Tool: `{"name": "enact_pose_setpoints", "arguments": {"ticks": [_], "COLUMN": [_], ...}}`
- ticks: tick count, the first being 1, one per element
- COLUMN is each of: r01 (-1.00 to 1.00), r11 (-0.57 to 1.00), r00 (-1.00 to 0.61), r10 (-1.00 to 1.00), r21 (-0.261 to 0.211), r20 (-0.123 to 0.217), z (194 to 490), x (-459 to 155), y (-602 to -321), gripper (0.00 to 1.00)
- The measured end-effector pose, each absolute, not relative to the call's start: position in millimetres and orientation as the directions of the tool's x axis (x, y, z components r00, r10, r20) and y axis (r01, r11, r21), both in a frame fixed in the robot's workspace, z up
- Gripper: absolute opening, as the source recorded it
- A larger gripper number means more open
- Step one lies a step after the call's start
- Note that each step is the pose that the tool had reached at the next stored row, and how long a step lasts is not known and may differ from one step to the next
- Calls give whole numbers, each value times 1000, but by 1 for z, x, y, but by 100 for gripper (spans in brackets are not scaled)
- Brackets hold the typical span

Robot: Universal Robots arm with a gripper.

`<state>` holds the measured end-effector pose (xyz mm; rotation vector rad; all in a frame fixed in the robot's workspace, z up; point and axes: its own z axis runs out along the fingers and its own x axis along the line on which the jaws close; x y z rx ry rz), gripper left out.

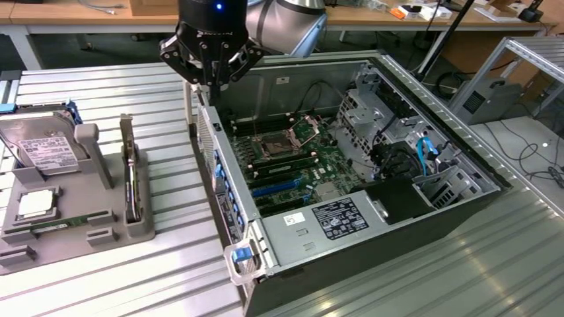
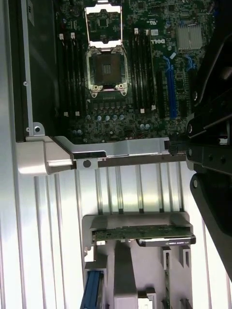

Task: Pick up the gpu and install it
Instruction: 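Reach for the gpu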

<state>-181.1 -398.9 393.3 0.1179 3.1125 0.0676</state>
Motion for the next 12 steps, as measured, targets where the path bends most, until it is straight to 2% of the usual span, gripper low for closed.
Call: {"name": "enact_pose_setpoints", "arguments": {"ticks": [12], "r01": [75], "r11": [996], "r00": [-997], "r10": [76], "r21": [44], "r20": [-24], "z": [393], "x": [-189], "y": [-399], "gripper": [11]}}
